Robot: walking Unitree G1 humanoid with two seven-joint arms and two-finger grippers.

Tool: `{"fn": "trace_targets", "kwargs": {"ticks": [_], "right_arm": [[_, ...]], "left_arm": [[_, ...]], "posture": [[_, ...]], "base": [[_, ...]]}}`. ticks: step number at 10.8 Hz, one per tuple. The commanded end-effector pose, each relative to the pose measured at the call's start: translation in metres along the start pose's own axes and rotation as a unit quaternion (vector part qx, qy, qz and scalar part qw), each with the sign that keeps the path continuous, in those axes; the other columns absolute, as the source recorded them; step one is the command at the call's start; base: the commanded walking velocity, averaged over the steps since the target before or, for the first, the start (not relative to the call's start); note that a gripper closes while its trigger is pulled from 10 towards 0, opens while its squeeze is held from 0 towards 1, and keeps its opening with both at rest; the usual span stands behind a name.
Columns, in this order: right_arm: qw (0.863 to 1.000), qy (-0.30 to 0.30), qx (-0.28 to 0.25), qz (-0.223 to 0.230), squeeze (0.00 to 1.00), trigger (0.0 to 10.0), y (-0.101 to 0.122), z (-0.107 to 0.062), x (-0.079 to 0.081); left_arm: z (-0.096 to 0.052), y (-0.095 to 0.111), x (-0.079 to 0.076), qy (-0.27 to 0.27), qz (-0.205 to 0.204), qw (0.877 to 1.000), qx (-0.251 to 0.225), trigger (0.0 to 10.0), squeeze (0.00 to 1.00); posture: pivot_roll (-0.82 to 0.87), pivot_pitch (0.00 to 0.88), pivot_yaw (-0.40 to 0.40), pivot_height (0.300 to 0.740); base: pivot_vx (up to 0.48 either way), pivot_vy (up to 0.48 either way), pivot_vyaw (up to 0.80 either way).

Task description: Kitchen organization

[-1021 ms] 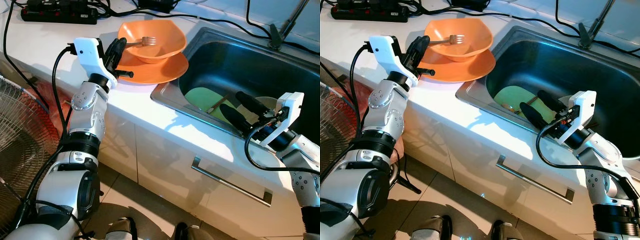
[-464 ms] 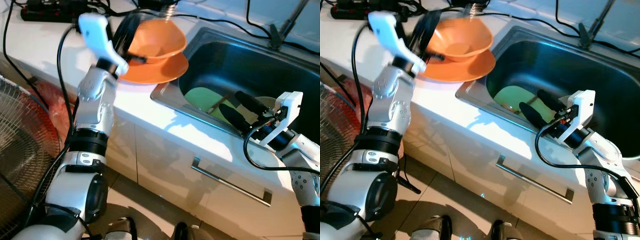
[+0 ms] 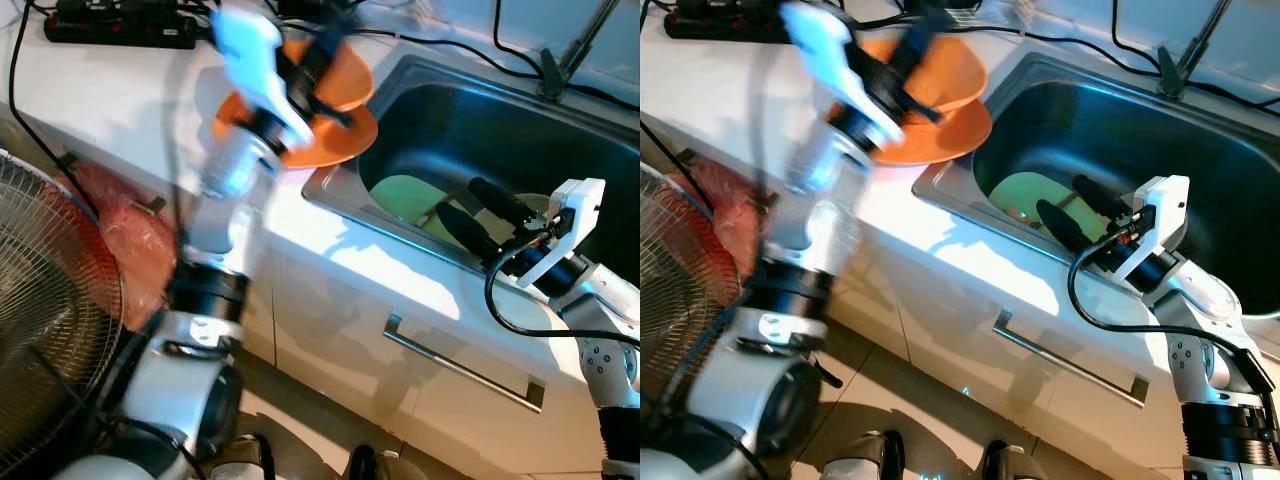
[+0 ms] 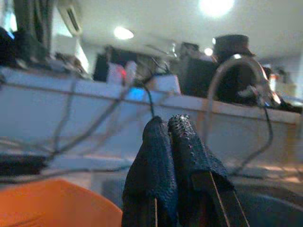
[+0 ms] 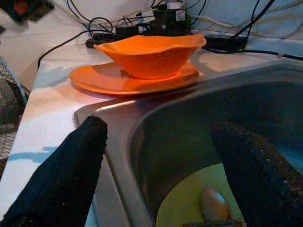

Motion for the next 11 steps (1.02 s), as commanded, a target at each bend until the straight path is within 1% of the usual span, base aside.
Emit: {"fn": "trace_targets", "kwargs": {"ticks": [1, 3, 6, 7, 9, 11], "right_arm": [[1.000, -0.009, 0.000, -0.008, 0.00, 10.0, 0.002, -0.005, -0.005], [1.000, -0.014, -0.001, -0.015, 0.00, 10.0, 0.004, -0.008, -0.007], [1.000, -0.018, 0.000, -0.021, 0.00, 10.0, 0.004, -0.011, -0.008], [1.000, -0.019, 0.001, -0.025, 0.00, 10.0, 0.004, -0.014, -0.009], [0.999, -0.023, 0.005, -0.031, 0.00, 10.0, 0.005, -0.018, -0.010], [0.999, -0.024, 0.013, -0.038, 0.00, 10.0, 0.005, -0.023, -0.012]], "left_arm": [[0.002, -0.004, -0.014, -0.027, -0.012, 1.000, 0.008, 10.0, 0.00], [0.003, -0.019, -0.039, -0.060, -0.042, 0.997, 0.027, 10.0, 0.00], [0.000, -0.039, -0.056, -0.086, -0.060, 0.993, 0.062, 10.0, 0.00], [-0.002, -0.045, -0.059, -0.090, -0.061, 0.991, 0.073, 10.0, 0.00], [-0.004, -0.053, -0.059, -0.093, -0.060, 0.990, 0.092, 10.0, 0.00], [-0.010, -0.063, -0.059, -0.107, -0.054, 0.986, 0.118, 10.0, 0.00]], "posture": [[0.01, 0.160, -0.047, 0.740], [0.00, 0.151, -0.032, 0.740], [-0.01, 0.136, -0.010, 0.740], [-0.02, 0.131, -0.003, 0.740], [-0.02, 0.125, 0.007, 0.740], [-0.02, 0.122, 0.012, 0.740]], "base": [[0.000, 0.000, 0.00], [0.000, 0.000, 0.00], [0.000, 0.000, 0.00], [0.000, 0.000, 0.00], [0.000, 0.000, 0.00], [0.000, 0.000, 0.00]]}}
Point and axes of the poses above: a point about 5 cm out from each wrist's last joint towards the gripper, its own z axis pointing out of the wrist towards the gripper, its own y axis along the axis of the wrist's last joint, x = y × z, the point moved 5 cm from there along z, pointing out of the wrist towards the gripper, and after that the axes turned 4 degrees about z, right-handed, at the moved point
